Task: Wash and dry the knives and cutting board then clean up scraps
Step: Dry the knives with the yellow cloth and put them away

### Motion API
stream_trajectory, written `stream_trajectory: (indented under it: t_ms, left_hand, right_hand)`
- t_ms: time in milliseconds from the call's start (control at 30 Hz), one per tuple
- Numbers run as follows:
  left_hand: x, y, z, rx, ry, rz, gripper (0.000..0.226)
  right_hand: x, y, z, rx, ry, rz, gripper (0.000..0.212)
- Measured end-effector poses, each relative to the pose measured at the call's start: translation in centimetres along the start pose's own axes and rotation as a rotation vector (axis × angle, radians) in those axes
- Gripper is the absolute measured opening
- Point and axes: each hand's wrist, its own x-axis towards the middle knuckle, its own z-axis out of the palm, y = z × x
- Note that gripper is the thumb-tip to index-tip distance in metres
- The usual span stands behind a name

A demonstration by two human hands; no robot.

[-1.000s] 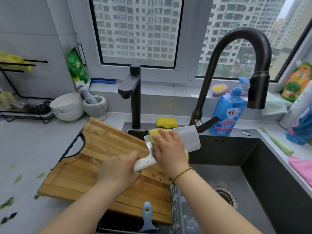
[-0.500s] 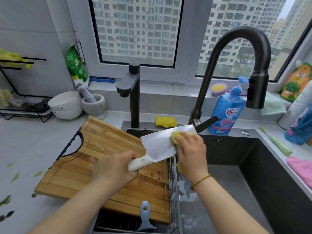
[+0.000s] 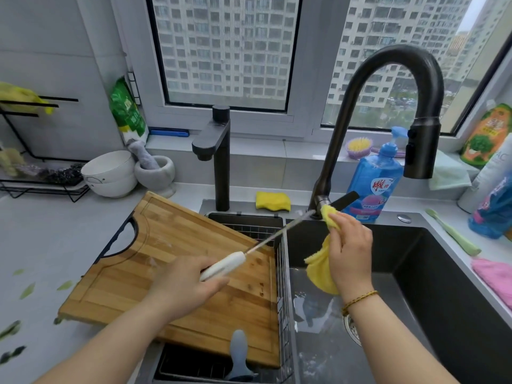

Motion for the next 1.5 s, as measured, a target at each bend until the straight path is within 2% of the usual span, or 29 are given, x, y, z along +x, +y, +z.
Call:
stream_trajectory:
  t_ms: [67, 233, 300, 400, 467, 667, 833, 933, 1033, 1167, 1300, 1400, 1500]
  left_hand:
    - [0.4, 0.1, -0.1, -0.297, -0.053, -0.059, 0.010]
    - [0.7, 0.9, -0.1, -0.587, -0.181, -0.138, 0.023]
    - [0.7, 1.3, -0.1, -0.694, -0.205, -0.167, 0.022]
    - [0.5, 1.4, -0.3, -0.797, -0.197, -0.222, 0.025]
    - [0.4, 1.2, -0.5, -0.812, -0.202, -0.231, 0.025]
    - [-0.5, 1.0, -0.8, -0.792, -0.252, -0.202, 0.020]
    - [-0.8, 1.1, -0.8, -0.822, -0.276, -0.174, 0.025]
    - [-0.8, 1.2, -0.7, -0.836, -0.300, -0.167, 0.037]
    - [-0.5, 1.2, -0.4, -0.910, -0.287, -0.184, 0.039]
    - [0.1, 1.1, -0.5, -1.002, -0.239, -0.222, 0.035]
    - [-0.1, 1.0, -0.6, -0.979, -0.244, -0.215, 0.036]
    - [-0.2, 1.3, -0.8, -0.966, -0.255, -0.196, 0.035]
    - [-0.4, 1.4, -0.9, -0.935, -0.269, -0.185, 0.035]
  right_hand:
    - [-0.3, -1.0, -0.1, 0.090, 0.015, 0.023, 0.027]
    - [-0.4, -4.6, 2.0, 0.210, -0.104, -0.047, 0.027]
    - [-1.6, -5.7, 3.1, 0.168, -0.123, -0.138, 0.022]
    - [-3.7, -6.1, 4.0, 0.157, -0.174, -0.379, 0.021]
    - [-3.5, -5.9, 3.8, 0.140, -0.224, -0.426, 0.022]
    - [3.8, -5.0, 0.6, 0.114, -0.296, -0.047, 0.028]
    - [5.5, -4.5, -0.3, 0.080, -0.262, 0.085, 0.031]
    - [4.2, -5.1, -0.5, -0.023, -0.282, 0.081, 0.034]
    - [1.0, -6.5, -0.3, -0.149, -0.431, -0.094, 0.035]
    - [-2.8, -8.1, 0.0, -0.084, -0.587, -0.217, 0.034]
    - [-2.8, -7.3, 0.1, -0.044, -0.586, -0.253, 0.036]
    - [-1.0, -6.0, 0.2, -0.014, -0.514, -0.161, 0.034]
    - [2.4, -4.4, -0.3, 0.088, -0.424, 0.078, 0.034]
